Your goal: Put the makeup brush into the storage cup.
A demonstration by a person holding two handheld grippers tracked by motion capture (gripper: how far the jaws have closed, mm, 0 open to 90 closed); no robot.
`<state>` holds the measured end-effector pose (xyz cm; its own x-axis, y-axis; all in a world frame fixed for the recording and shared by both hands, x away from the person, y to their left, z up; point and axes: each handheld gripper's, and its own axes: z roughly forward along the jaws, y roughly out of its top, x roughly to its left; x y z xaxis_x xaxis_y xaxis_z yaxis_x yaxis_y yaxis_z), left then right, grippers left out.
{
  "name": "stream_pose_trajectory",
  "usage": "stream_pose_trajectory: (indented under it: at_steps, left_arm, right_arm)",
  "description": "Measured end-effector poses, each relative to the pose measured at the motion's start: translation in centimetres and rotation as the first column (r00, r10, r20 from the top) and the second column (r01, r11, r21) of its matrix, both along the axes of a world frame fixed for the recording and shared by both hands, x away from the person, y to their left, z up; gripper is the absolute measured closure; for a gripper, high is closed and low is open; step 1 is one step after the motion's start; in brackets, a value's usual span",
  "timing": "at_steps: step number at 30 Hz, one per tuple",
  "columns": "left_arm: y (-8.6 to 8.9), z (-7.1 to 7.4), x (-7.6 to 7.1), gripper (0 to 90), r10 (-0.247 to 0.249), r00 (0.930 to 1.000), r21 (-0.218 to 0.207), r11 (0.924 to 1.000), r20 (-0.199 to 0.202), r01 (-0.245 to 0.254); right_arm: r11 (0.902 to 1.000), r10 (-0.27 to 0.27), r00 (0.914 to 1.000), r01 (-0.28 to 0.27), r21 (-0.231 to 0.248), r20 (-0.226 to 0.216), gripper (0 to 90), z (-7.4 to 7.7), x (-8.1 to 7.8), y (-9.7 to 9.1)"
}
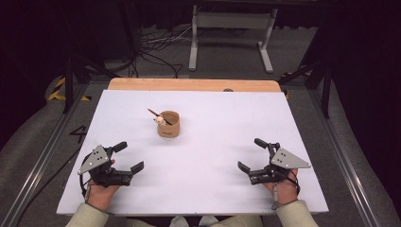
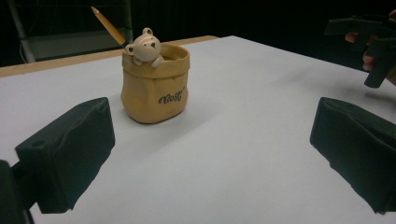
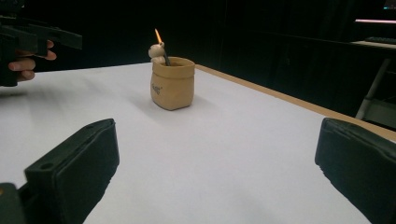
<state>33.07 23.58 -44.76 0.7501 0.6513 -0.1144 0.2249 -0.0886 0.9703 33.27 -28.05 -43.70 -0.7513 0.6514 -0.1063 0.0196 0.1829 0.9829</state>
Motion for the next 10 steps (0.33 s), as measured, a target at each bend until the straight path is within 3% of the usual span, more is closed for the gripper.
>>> stream_pose_trajectory:
  at_steps: [10]
  left_arm:
    - [0.05, 0.0, 0.06, 0.4, 0.003, 1.0, -0.006, 1.0, -0.004, -0.003]
  right_arm:
    - [0.9999, 0.011, 0.9999, -0.011, 0.006, 0.002, 0.0, 0.08, 0.14, -0.14]
